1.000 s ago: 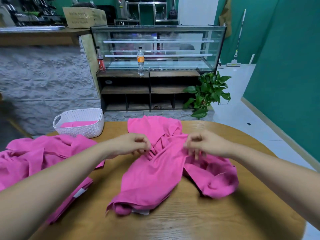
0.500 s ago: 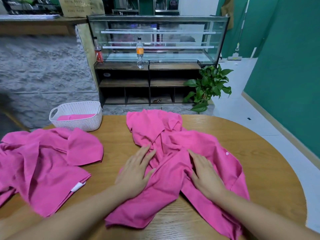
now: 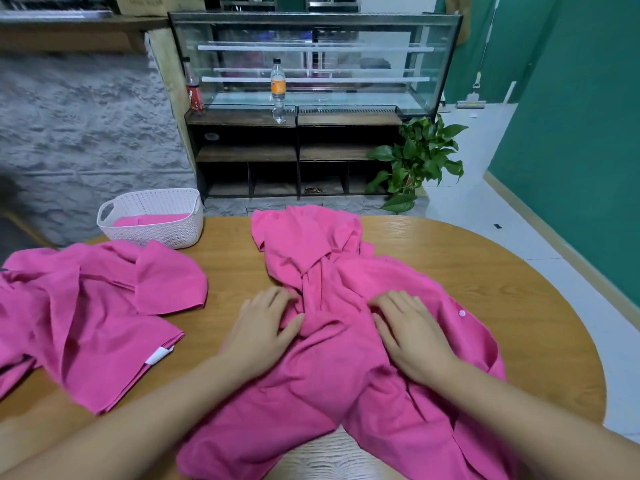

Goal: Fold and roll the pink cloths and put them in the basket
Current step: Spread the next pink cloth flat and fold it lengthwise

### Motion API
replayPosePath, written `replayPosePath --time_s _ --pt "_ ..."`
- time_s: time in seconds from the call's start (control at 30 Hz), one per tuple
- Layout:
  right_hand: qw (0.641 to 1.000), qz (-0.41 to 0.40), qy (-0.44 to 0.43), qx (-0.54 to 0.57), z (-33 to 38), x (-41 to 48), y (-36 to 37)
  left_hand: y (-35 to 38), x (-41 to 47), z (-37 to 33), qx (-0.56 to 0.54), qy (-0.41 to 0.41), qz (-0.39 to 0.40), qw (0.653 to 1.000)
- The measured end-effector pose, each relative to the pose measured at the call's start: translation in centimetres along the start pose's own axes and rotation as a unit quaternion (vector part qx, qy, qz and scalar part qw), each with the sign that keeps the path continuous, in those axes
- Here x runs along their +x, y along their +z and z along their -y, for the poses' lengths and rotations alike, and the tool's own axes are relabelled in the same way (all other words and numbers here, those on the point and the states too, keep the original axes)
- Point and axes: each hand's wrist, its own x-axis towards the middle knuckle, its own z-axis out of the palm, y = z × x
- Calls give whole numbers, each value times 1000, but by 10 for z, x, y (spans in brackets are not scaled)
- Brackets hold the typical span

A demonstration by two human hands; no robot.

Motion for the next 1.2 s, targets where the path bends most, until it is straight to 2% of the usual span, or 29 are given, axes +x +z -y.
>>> replayPosePath --time_s 0.1,0.2,0.3,0.53,0.77,0.93,1.2 --pt "995 100 -16 0 -10 17 22 21 13 -5 -45 -27 65 997" --pt "987 158 -43 1 -19 29 42 34 23 0 -8 -9 75 997" --pt "989 147 -32 -4 -25 50 49 38 44 12 23 -1 72 997" --pt "990 132 10 -46 -50 122 72 48 122 45 11 -18 66 998" --pt "988 103 106 -51 -83 182 81 56 172 84 -19 -68 19 997" --pt "988 97 115 -43 -87 179 81 51 162 86 -41 -63 -22 997" --pt "991 113 68 -17 -61 119 65 38 92 61 -48 -46 -25 997"
